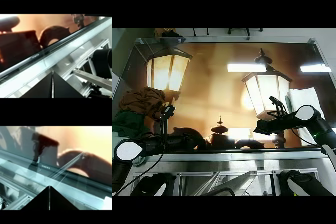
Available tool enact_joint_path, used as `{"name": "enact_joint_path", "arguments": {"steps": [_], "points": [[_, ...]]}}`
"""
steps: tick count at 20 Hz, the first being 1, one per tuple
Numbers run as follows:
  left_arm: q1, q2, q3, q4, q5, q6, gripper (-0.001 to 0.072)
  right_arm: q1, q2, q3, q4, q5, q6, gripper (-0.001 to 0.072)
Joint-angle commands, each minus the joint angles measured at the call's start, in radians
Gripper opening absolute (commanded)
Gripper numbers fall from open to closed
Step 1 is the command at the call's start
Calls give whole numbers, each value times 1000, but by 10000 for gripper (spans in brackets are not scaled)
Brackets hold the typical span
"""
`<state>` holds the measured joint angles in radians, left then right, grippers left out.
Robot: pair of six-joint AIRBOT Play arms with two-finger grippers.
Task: Fold the shirts.
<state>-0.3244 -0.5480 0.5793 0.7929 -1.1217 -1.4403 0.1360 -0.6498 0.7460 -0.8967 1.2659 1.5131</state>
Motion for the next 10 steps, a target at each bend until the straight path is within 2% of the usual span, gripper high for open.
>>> {"name": "enact_joint_path", "arguments": {"steps": [1, 7, 10], "points": [[-1, 1, 0, 0, 0, -1, 12, 1, 1, 0, 0, -1, 1, 28], [6, 1, 0, 2, 16, -1, 12, 1, 1, 0, 0, -1, 1, 29], [119, 1, 12, 11, 21, -2, 12, 1, 1, 0, 0, -1, 2, 29]]}}
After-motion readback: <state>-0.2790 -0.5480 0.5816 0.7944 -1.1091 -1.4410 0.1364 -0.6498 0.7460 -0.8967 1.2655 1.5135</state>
